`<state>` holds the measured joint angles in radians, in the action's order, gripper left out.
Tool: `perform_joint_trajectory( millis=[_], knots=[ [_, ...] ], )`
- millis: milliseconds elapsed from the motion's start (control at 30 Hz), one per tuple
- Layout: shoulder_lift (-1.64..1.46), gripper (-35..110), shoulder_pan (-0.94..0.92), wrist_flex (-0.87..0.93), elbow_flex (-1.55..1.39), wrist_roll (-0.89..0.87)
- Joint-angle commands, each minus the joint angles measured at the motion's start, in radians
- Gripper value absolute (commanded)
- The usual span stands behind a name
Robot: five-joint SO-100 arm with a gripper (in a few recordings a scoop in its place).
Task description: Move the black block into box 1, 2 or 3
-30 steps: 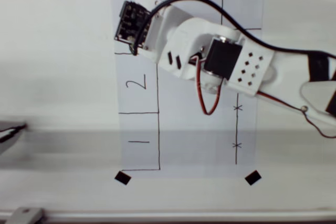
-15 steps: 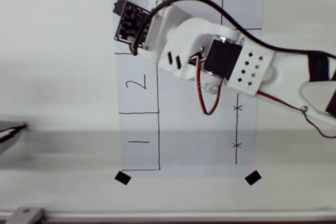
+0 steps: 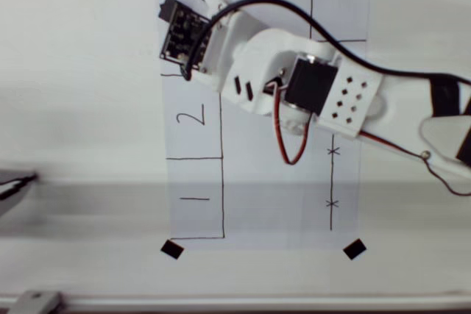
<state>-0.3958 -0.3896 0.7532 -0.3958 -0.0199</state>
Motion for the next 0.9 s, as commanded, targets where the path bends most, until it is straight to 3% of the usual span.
perform_joint_trajectory(
  millis=[0,500,867],
  knots=[
    [-0.175,24,-0.002,0.006,-0.043,-0.023],
    [-0.456,24,0.034,0.006,-0.336,-0.064],
    [-0.920,24,0.094,0.002,-0.865,-0.069]
  ],
)
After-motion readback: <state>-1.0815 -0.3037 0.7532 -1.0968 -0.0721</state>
